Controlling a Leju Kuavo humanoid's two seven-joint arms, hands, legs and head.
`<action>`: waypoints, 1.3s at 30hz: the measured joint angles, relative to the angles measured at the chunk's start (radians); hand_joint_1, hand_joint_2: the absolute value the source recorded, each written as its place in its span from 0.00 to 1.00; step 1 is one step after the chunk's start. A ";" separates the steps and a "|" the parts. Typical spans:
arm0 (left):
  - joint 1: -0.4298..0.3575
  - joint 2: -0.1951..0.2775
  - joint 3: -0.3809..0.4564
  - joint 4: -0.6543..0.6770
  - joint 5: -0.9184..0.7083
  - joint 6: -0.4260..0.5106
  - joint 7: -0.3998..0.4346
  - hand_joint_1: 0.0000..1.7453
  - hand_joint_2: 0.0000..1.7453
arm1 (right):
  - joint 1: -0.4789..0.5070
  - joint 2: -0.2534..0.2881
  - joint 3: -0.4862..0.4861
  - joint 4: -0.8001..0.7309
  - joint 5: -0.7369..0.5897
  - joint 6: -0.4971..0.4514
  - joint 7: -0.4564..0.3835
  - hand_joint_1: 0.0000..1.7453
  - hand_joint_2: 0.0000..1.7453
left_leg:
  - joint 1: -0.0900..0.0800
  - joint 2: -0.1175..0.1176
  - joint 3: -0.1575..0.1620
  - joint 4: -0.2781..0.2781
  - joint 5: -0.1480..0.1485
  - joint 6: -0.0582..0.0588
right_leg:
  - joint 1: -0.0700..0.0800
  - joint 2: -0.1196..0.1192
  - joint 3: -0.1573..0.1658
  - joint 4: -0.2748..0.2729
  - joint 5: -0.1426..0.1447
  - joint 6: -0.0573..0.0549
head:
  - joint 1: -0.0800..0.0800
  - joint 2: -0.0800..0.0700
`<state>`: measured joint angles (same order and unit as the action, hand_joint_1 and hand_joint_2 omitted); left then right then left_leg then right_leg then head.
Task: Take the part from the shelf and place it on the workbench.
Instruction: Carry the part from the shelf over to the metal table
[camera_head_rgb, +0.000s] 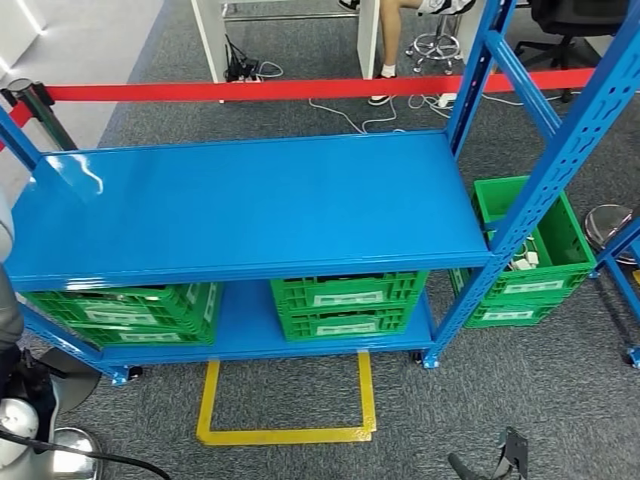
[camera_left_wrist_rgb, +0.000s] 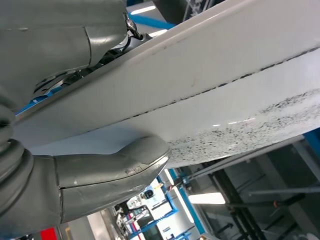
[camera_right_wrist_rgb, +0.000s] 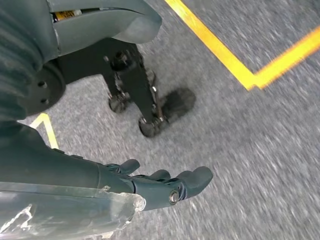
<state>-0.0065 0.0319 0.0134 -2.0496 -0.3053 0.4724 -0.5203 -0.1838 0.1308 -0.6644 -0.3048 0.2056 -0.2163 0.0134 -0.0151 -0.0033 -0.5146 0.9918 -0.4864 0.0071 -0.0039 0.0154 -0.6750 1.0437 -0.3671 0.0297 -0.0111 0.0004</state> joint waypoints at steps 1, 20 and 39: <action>0.000 0.000 0.000 0.000 0.000 0.000 0.000 1.00 1.00 | 0.000 0.000 0.000 0.000 0.000 0.000 0.001 0.00 1.00 | 0.002 0.002 -0.004 -0.005 0.010 0.002 | -0.001 0.000 -0.003 0.000 -0.002 0.006 | 0.000 0.000; 0.001 -0.003 0.011 0.011 0.014 -0.002 0.004 1.00 1.00 | -0.020 0.001 0.010 -0.002 -0.023 -0.015 -0.014 0.00 1.00 | 0.015 0.003 -0.193 0.143 0.001 -0.049 | -0.005 -0.009 0.133 -0.027 -0.111 -0.026 | -0.006 0.000; 0.013 -0.012 0.017 0.013 0.020 0.019 0.000 1.00 1.00 | -0.029 -0.001 0.043 -0.009 -0.016 -0.052 -0.042 0.00 1.00 | 0.005 0.003 -0.078 -0.024 0.080 0.016 | 0.004 -0.008 -0.030 0.252 -0.158 0.017 | 0.001 0.000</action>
<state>0.0064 0.0204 0.0305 -2.0363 -0.2856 0.4915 -0.5207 -0.2129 0.1297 -0.6210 -0.3140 0.1901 -0.2680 -0.0286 -0.0099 -0.0006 -0.5924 0.9679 -0.4065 0.0233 -0.0002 0.0069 -0.7053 1.2959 -0.5250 0.0466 -0.0102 0.0004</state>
